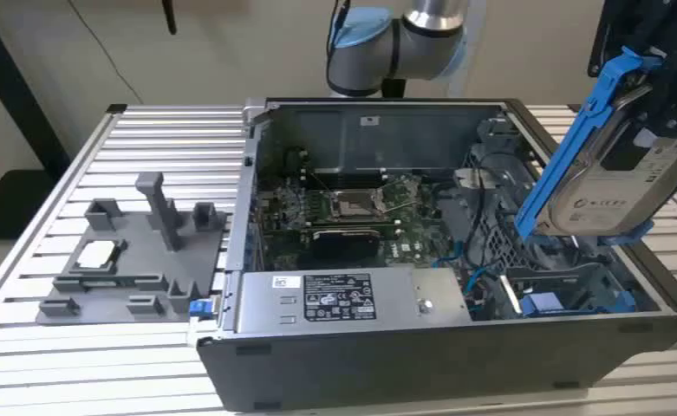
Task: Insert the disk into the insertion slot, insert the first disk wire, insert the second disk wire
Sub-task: 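Insert the disk into the insertion slot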
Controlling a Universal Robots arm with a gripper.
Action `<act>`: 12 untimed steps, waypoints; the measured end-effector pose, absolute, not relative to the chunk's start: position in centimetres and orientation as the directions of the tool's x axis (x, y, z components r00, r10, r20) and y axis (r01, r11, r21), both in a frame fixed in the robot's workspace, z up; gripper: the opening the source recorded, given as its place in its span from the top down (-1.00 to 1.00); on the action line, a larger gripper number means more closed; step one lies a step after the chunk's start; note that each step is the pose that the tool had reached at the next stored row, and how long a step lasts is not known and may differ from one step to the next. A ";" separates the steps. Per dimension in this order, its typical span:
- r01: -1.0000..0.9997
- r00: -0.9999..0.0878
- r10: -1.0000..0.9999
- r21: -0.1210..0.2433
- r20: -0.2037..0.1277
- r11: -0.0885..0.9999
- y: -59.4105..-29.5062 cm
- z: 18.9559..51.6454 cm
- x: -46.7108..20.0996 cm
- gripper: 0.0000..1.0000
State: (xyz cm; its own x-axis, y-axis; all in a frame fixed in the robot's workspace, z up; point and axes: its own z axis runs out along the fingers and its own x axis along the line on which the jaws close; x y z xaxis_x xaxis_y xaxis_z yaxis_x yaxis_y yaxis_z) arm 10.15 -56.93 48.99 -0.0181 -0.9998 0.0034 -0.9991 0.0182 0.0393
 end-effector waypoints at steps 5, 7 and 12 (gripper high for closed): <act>-0.999 -0.018 -1.000 0.039 0.004 0.018 -56.9 49.0 10.2 0.35; -0.999 -0.018 -1.000 0.039 0.003 0.018 -56.9 48.9 10.2 0.35; -0.999 -0.019 -1.000 0.039 0.003 0.019 -57.0 48.6 10.2 0.35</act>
State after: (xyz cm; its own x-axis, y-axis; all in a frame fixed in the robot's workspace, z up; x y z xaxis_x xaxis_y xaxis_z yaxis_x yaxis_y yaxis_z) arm 10.19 -57.04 48.60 -0.0189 -0.9998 0.0034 -0.9990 0.0190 0.0395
